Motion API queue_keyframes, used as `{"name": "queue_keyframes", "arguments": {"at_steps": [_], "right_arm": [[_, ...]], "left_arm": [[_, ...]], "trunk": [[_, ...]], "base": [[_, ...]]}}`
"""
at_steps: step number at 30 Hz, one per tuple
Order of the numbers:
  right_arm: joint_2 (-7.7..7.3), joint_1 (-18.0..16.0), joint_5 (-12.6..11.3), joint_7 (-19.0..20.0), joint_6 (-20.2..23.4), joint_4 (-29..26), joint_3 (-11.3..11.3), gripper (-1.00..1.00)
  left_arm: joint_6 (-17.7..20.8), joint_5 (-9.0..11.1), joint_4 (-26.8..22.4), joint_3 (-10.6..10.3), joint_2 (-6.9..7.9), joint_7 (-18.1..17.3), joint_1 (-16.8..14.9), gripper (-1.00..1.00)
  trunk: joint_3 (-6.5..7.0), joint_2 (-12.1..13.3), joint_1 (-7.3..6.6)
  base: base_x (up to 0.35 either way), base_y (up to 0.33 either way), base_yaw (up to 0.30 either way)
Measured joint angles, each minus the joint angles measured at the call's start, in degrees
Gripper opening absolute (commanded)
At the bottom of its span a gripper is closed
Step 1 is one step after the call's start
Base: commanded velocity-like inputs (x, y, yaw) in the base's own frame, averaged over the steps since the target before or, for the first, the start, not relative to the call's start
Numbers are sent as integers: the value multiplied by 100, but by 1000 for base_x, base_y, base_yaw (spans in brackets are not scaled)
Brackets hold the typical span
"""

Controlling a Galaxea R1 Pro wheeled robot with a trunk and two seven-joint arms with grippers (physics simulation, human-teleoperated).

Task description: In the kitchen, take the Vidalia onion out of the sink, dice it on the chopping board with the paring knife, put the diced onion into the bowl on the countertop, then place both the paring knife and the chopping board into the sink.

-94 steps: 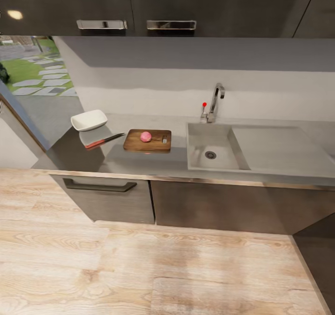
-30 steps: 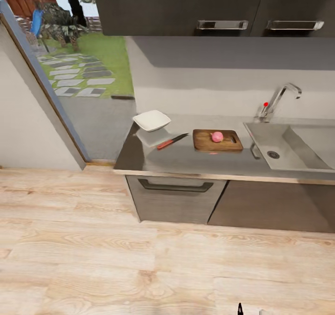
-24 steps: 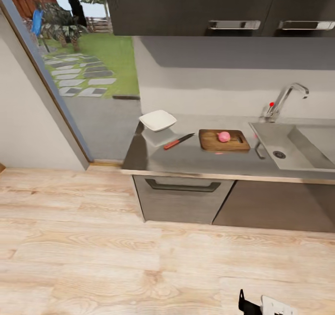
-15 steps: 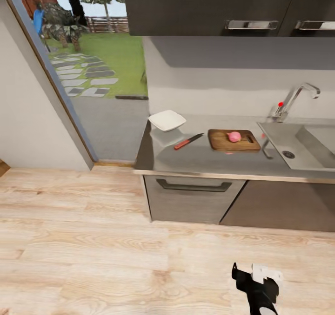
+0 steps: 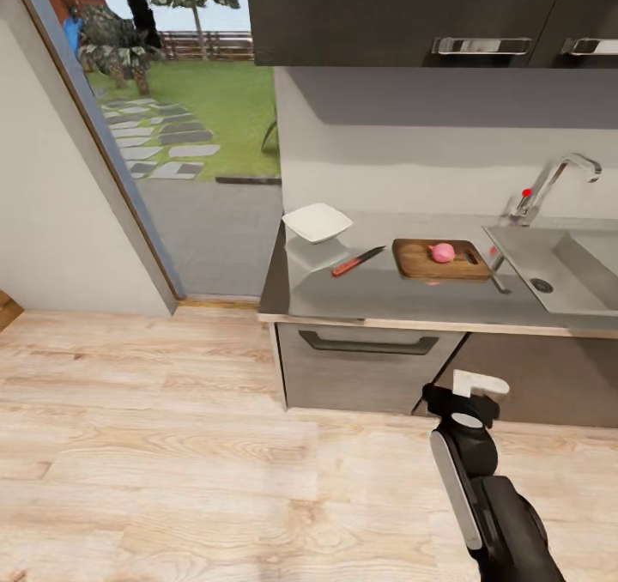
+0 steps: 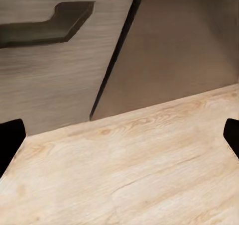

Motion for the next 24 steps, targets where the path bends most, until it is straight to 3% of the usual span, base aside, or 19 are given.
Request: {"name": "queue_keyframes", "arguments": {"at_steps": [6, 9, 14, 17, 24], "right_arm": [[87, -883, -19, -34, 681, 16, 6, 100], [359, -1385, -14, -179, 1020, 44, 11, 100], [538, -1720, -20, -468, 1154, 63, 28, 100], [599, -2018, -28, -567, 1376, 100, 159, 100], [619, -2088, -36, -576, 1421, 289, 201, 100]], "left_arm": [[0, 0, 1, 0, 0, -3, 1, 100], [0, 0, 1, -2, 0, -4, -1, 100], [0, 0, 0, -1, 0, -6, -1, 100], [0, 0, 0, -6, 0, -8, 1, 100], [0, -9, 0, -7, 0, -8, 0, 100]], "trunk": [[0, 0, -1], [0, -1, -2], [-1, -1, -3], [-1, -1, -3], [-1, 0, -3]], "base": [[39, 33, 0], [165, 147, 0], [208, 187, 0], [225, 203, 0], [238, 204, 0]]}}
